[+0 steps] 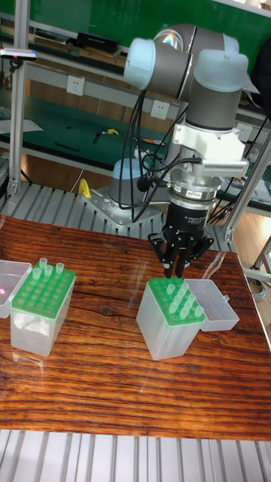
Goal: Transfer all large pipette tips from one holder to another
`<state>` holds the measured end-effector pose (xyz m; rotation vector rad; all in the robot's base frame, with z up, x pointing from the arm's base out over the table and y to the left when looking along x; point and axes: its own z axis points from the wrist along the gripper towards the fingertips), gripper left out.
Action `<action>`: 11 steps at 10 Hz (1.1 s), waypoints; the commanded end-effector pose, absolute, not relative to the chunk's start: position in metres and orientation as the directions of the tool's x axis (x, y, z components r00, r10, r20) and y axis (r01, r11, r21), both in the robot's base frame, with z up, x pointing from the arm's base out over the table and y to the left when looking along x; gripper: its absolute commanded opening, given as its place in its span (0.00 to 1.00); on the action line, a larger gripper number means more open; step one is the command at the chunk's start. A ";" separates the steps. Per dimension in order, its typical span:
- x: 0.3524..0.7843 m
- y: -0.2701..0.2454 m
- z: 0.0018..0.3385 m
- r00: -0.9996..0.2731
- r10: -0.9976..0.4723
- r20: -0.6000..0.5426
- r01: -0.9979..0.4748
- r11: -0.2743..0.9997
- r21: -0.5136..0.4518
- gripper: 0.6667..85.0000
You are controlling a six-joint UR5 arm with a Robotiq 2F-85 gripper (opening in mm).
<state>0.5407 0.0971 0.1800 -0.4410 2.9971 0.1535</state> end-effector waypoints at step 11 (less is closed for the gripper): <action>0.540 0.109 0.161 -0.937 -0.333 -0.109 -0.345 0.932 0.112 0.37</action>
